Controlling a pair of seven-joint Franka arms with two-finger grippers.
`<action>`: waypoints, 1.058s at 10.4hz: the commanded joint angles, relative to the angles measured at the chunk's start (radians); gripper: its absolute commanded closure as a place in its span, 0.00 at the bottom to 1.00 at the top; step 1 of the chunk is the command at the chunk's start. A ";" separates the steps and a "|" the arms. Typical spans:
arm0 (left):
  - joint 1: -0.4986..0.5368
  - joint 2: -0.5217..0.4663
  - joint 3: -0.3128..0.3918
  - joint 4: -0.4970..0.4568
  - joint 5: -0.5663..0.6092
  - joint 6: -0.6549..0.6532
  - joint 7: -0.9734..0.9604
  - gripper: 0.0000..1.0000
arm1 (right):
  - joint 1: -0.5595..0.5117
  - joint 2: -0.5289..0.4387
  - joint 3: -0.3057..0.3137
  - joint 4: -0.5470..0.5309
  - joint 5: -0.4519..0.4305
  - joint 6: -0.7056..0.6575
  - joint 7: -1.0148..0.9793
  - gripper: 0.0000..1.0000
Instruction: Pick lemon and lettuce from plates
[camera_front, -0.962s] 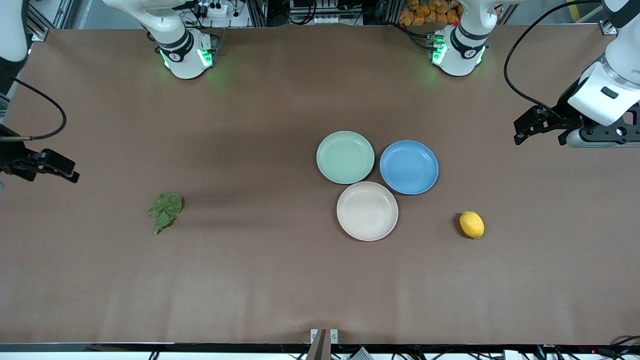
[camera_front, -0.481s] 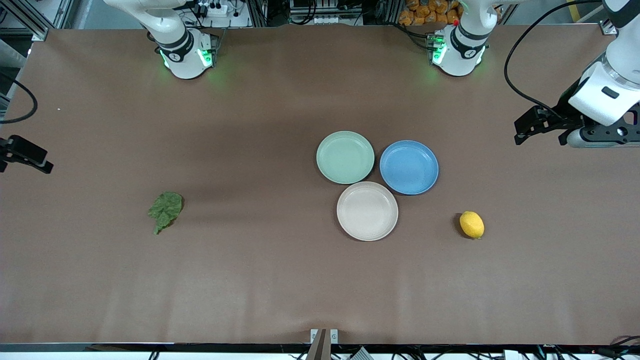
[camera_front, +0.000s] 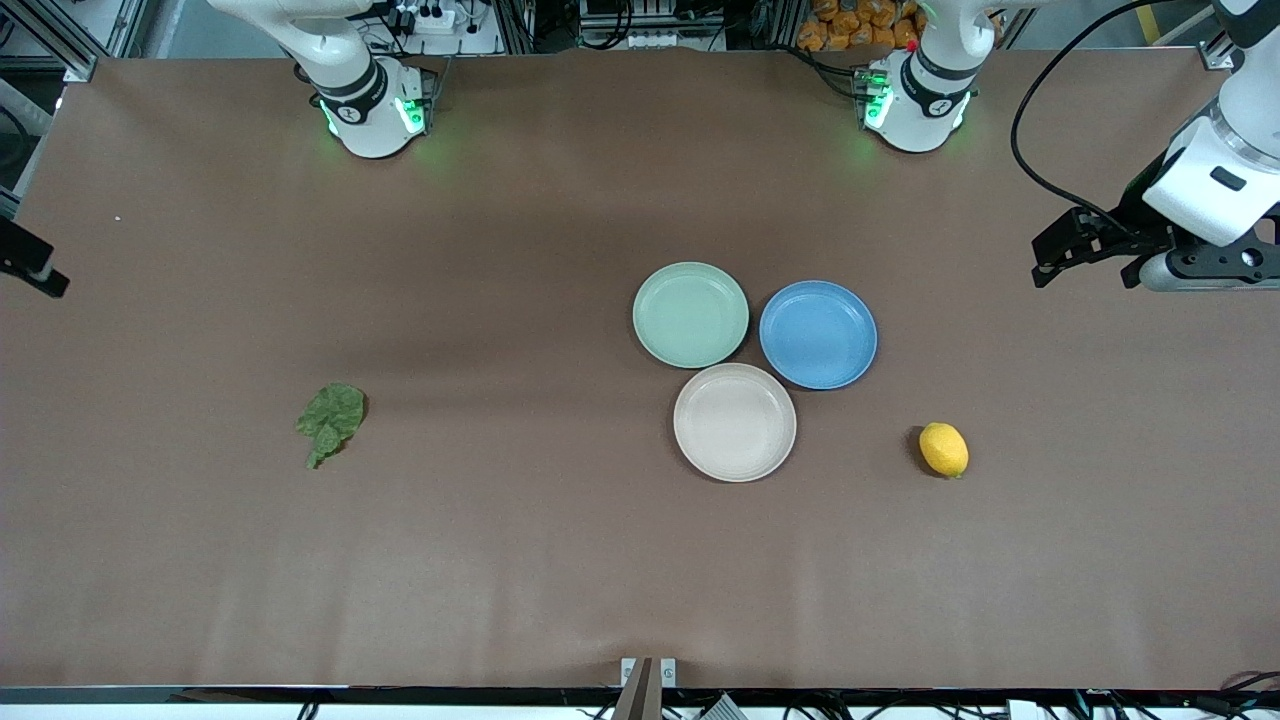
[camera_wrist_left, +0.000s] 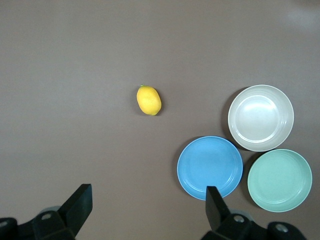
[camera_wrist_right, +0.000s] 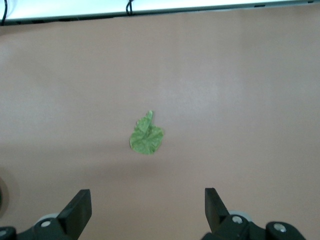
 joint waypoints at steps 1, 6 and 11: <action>0.007 -0.008 -0.001 0.014 -0.003 -0.025 0.016 0.00 | -0.033 -0.045 0.021 -0.051 0.002 -0.009 -0.023 0.00; 0.008 -0.007 -0.001 0.034 -0.004 -0.024 0.016 0.00 | -0.058 -0.068 0.076 -0.105 -0.006 0.002 -0.023 0.00; 0.007 -0.007 -0.001 0.034 -0.004 -0.026 0.014 0.00 | -0.050 -0.105 0.079 -0.165 -0.004 0.022 -0.023 0.00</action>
